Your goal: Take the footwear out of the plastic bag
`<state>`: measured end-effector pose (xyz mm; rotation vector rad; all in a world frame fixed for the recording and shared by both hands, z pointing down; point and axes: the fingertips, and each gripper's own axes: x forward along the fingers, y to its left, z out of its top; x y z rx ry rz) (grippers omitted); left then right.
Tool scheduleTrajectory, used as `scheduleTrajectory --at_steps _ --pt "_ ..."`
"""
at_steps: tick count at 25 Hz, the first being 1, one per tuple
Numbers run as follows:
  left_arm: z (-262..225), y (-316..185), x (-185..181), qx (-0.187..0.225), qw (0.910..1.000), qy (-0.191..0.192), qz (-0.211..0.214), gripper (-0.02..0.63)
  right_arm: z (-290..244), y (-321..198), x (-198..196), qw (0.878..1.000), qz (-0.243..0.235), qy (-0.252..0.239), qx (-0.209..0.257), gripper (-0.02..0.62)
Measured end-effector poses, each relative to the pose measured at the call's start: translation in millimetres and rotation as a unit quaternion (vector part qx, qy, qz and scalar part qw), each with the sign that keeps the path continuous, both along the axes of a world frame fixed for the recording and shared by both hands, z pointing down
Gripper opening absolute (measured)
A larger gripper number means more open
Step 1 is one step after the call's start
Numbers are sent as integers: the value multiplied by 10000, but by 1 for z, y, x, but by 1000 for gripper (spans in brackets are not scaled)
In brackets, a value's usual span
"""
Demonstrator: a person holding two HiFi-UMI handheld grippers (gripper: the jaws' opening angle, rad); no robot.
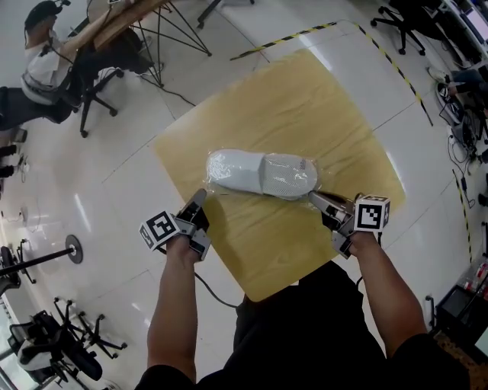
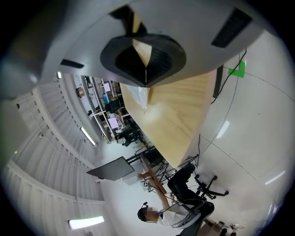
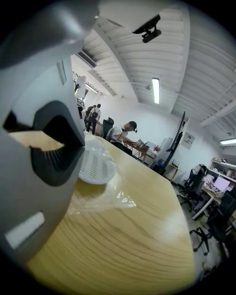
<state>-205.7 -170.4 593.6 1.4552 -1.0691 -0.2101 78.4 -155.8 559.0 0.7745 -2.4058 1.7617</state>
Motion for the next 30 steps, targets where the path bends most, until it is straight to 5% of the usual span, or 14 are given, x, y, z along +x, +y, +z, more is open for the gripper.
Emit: scheduleTrajectory --at_steps 9,15,18,21,22,23,25,27,30 --pt "-2 92 -8 -349 9963 727 -295 8 -7 77 -16 9926 -1127 -419 -159 1" --pt "5 136 0 -498 9931 1010 -333 11 3 116 -6 9900 -1369 -262 -198 6" --pt "-2 150 -4 -248 9981 552 -77 113 1 119 7 9917 -1280 -55 -124 182" --pt "-24 144 -21 264 9965 -658 436 155 -11 97 21 9963 -855 66 28 199" --pt "-34 137 -22 556 9860 -1326 849 155 -14 87 26 9979 -636 76 43 199" --pt "-44 129 -18 896 9627 -2116 1431 155 -15 76 30 9991 -414 68 28 198" --pt "-56 110 5 1568 8841 -3479 2697 153 -13 58 34 9999 -97 16 -98 179" --pt "-55 92 36 1982 8125 -4086 3655 153 -2 53 31 9987 73 -59 -505 175" --pt "-34 78 69 2065 7393 -4418 4644 106 16 58 20 9940 84 -124 -1088 152"
